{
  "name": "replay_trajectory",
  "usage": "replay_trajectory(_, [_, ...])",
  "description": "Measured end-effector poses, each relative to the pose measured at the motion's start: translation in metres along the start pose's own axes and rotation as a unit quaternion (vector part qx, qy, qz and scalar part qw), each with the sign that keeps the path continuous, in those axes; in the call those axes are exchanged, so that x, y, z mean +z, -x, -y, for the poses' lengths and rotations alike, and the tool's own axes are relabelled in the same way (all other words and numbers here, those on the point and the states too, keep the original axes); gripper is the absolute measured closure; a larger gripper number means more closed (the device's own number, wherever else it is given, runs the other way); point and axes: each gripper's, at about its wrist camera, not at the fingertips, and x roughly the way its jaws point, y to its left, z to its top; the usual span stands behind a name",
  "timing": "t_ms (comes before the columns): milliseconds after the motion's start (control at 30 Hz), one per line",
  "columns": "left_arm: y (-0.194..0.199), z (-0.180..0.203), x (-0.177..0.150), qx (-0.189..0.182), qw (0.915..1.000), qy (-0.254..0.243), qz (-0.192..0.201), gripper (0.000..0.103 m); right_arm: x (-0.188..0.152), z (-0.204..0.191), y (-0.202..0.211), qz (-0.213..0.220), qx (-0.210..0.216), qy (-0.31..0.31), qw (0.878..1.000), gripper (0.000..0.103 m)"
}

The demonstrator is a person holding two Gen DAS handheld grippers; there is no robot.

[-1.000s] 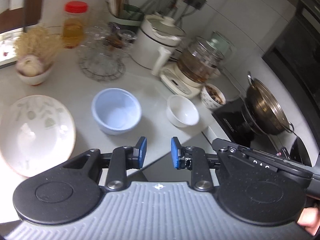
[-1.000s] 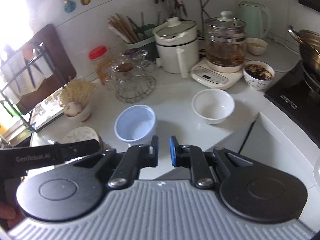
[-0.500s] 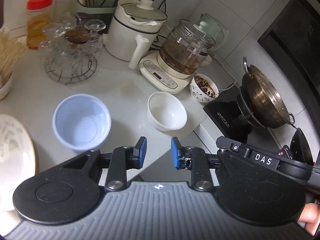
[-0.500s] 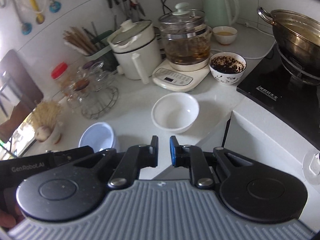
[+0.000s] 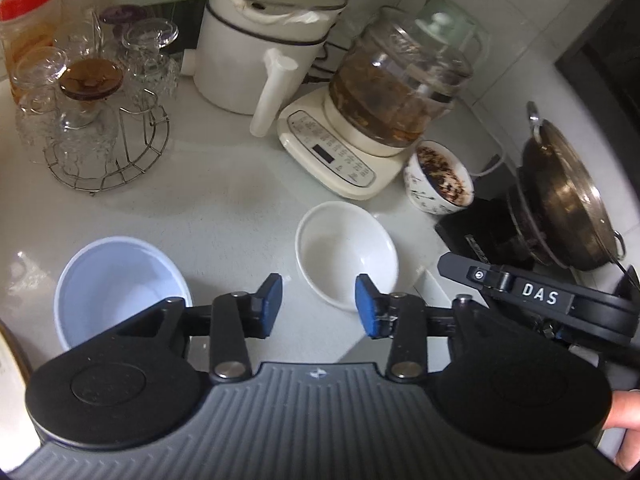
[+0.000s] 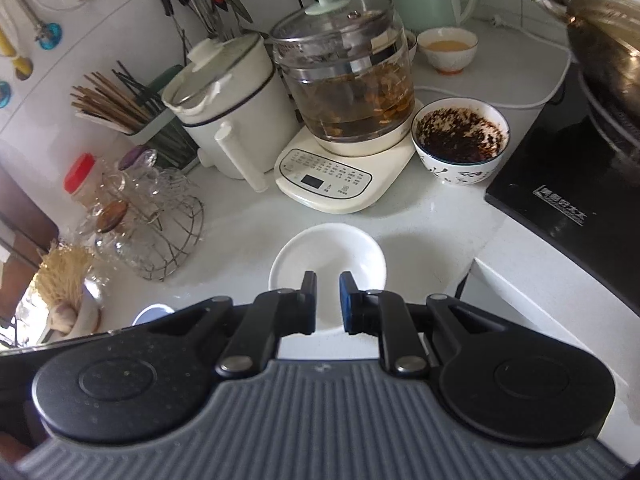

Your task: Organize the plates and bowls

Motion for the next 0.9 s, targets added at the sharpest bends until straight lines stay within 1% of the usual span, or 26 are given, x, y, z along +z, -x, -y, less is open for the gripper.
replay_trajectory(100, [-0.019, -0.005, 0.011, 0.009, 0.9999, 0.008, -0.008, 0.054, 0.01, 0.007, -0.017, -0.01, 0.002, 0.001, 1.0, 0.086])
replay_trajectory(133, [-0.025, -0.006, 0.014, 0.01, 0.9998, 0.011, -0.01, 0.054, 0.012, 0.01, -0.025, -0.015, 0.006, 0.001, 1.0, 0.082])
replay_trajectory(167, [-0.032, -0.008, 0.017, 0.011, 0.9998, 0.013, -0.013, 0.054, 0.015, 0.014, -0.033, -0.021, 0.007, -0.003, 1.0, 0.069])
replay_trajectory(200, [-0.038, -0.009, 0.02, 0.013, 0.9997, 0.016, -0.016, 0.054, 0.017, 0.018, -0.041, -0.03, 0.006, -0.01, 0.999, 0.063])
replay_trajectory(233, [-0.045, -0.011, 0.023, 0.015, 0.9994, 0.021, -0.023, 0.054, 0.02, 0.022, -0.048, -0.039, 0.009, -0.017, 0.999, 0.06])
replay_trajectory(400, [-0.076, -0.013, 0.033, 0.031, 0.998, 0.028, -0.048, 0.054, 0.027, 0.036, -0.081, -0.078, 0.021, -0.031, 0.996, 0.06])
replay_trajectory(500, [-0.092, -0.014, 0.035, 0.03, 0.9969, 0.037, -0.062, 0.054, 0.027, 0.043, -0.096, -0.097, 0.026, -0.03, 0.995, 0.06])
replay_trajectory(600, [-0.107, -0.013, 0.033, 0.049, 0.9947, 0.04, -0.081, 0.054, 0.027, 0.05, -0.108, -0.12, 0.028, -0.032, 0.992, 0.061])
replay_trajectory(667, [-0.115, -0.013, 0.032, 0.052, 0.9935, 0.047, -0.09, 0.054, 0.026, 0.054, -0.114, -0.13, 0.031, -0.033, 0.99, 0.062])
replay_trajectory(700, [-0.118, -0.013, 0.032, 0.051, 0.9932, 0.05, -0.092, 0.054, 0.026, 0.055, -0.116, -0.132, 0.032, -0.03, 0.99, 0.062])
replay_trajectory(767, [-0.123, -0.013, 0.032, 0.054, 0.9928, 0.053, -0.093, 0.055, 0.027, 0.056, -0.121, -0.135, 0.032, -0.019, 0.99, 0.067])
replay_trajectory(800, [-0.126, -0.012, 0.032, 0.056, 0.9926, 0.055, -0.093, 0.055, 0.027, 0.054, -0.122, -0.13, 0.025, -0.005, 0.991, 0.069])
replay_trajectory(833, [-0.128, -0.012, 0.032, 0.056, 0.9924, 0.058, -0.093, 0.055, 0.027, 0.05, -0.121, -0.12, 0.015, 0.019, 0.992, 0.073])
replay_trajectory(900, [-0.132, -0.012, 0.032, 0.056, 0.9918, 0.065, -0.094, 0.057, 0.028, 0.047, -0.123, -0.112, 0.013, 0.044, 0.993, 0.074])
